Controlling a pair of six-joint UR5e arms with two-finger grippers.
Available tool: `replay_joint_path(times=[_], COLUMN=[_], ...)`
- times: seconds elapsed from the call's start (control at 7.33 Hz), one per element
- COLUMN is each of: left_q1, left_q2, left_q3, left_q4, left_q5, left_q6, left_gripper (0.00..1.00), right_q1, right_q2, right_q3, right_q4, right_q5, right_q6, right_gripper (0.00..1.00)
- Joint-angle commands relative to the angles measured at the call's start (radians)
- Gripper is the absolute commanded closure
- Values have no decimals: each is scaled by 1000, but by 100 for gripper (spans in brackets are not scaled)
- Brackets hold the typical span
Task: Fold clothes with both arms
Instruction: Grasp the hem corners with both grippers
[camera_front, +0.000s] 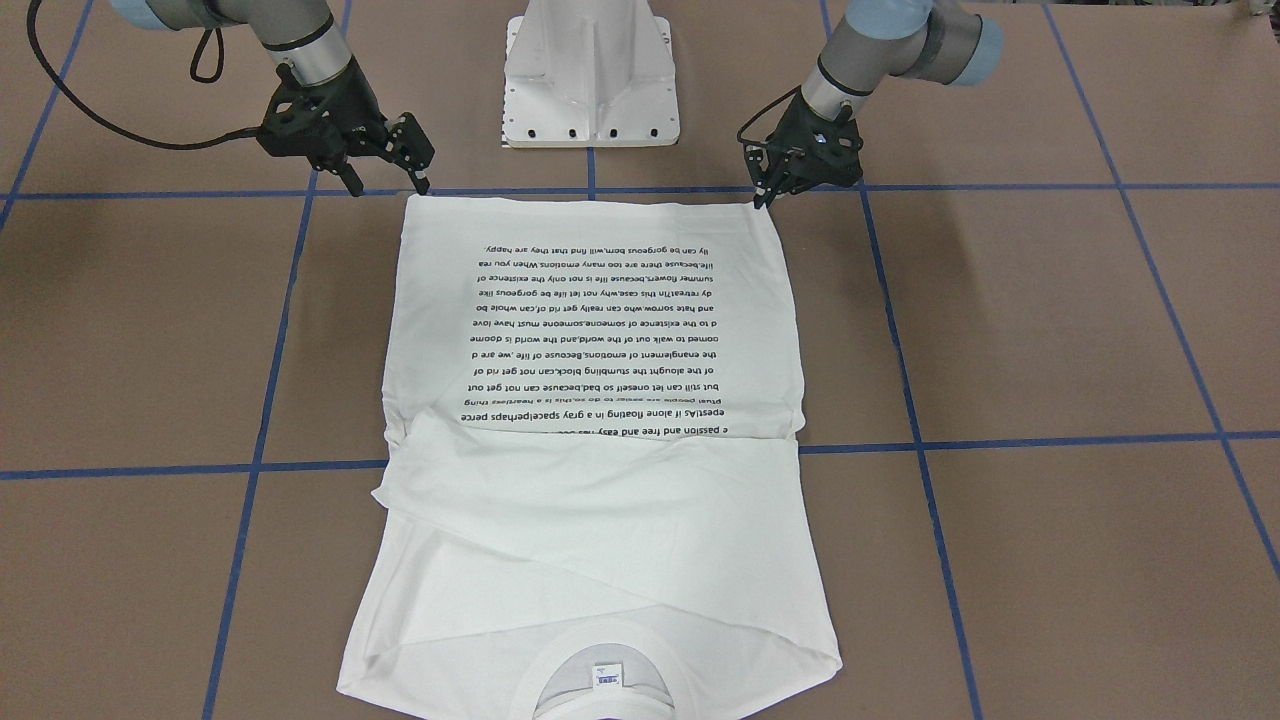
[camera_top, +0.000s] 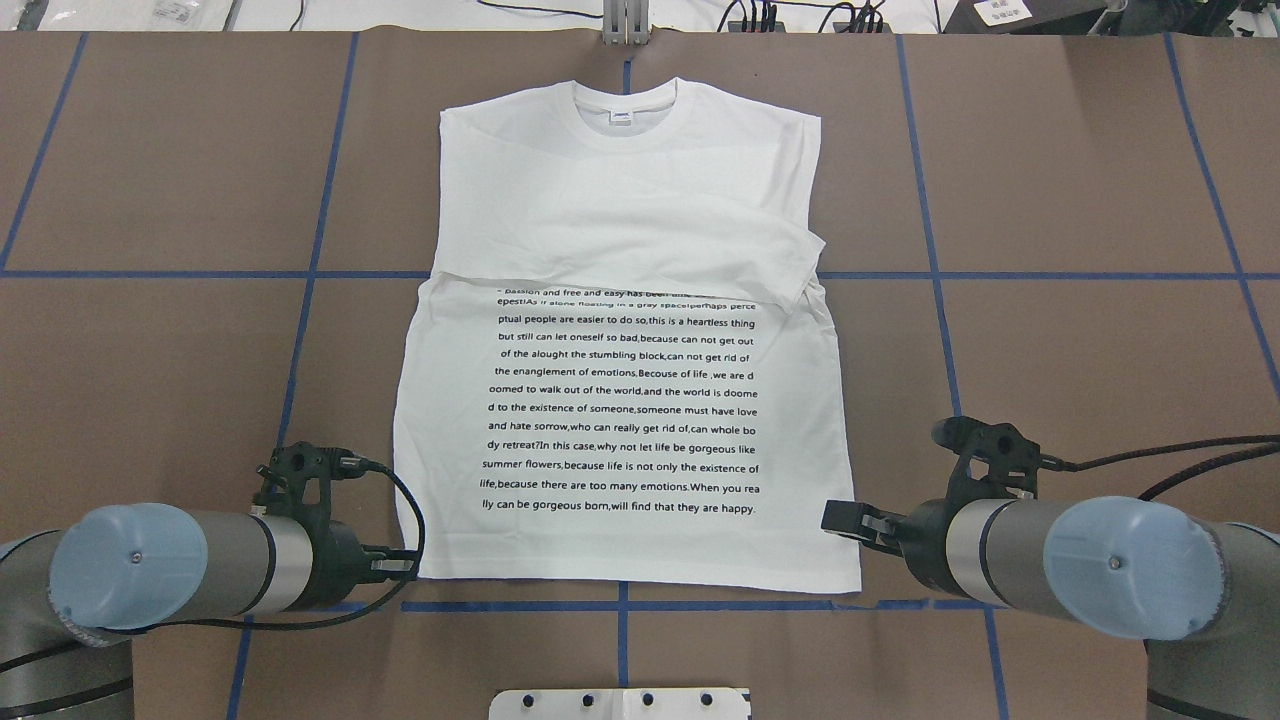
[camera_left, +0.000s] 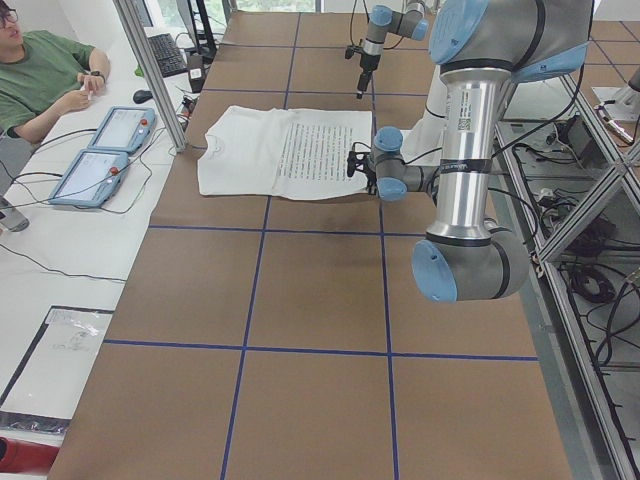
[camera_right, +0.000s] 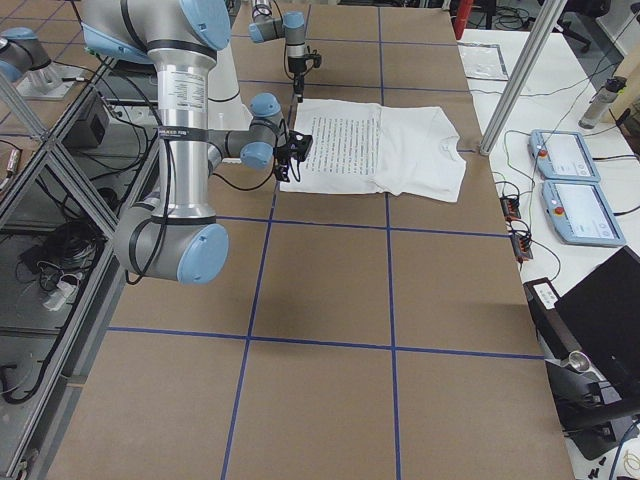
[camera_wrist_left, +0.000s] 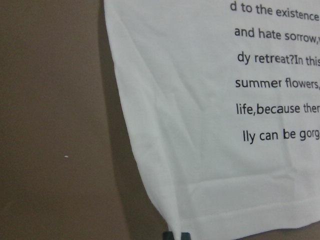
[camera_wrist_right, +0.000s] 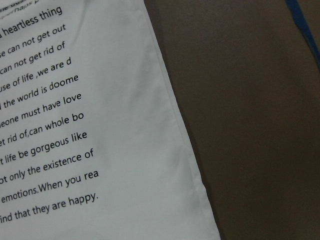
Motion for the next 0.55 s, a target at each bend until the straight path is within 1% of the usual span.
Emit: replay_joint_path(times=[0.0, 0.14, 0.27, 0.41], left_q1=[-9, -10, -12, -12], left_q2=[-10, -15, -16, -16], left_q3=[-11, -13, -13, -13], left_q4=[-1, -1, -1, -1], left_q5=[0, 0, 0, 0], left_q6=[-1, -1, -3, -4], left_gripper=[100, 100, 100, 100], right_q1=[-76, -101, -105, -116], right_q2=[-8, -3, 1, 18], right_q3=[10, 10, 10, 10], right_q4=[-63, -104, -115, -167], right_q5=[-94, -130, -153, -158], right_q6=[211, 323, 351, 403], right_gripper=[8, 15, 17, 19])
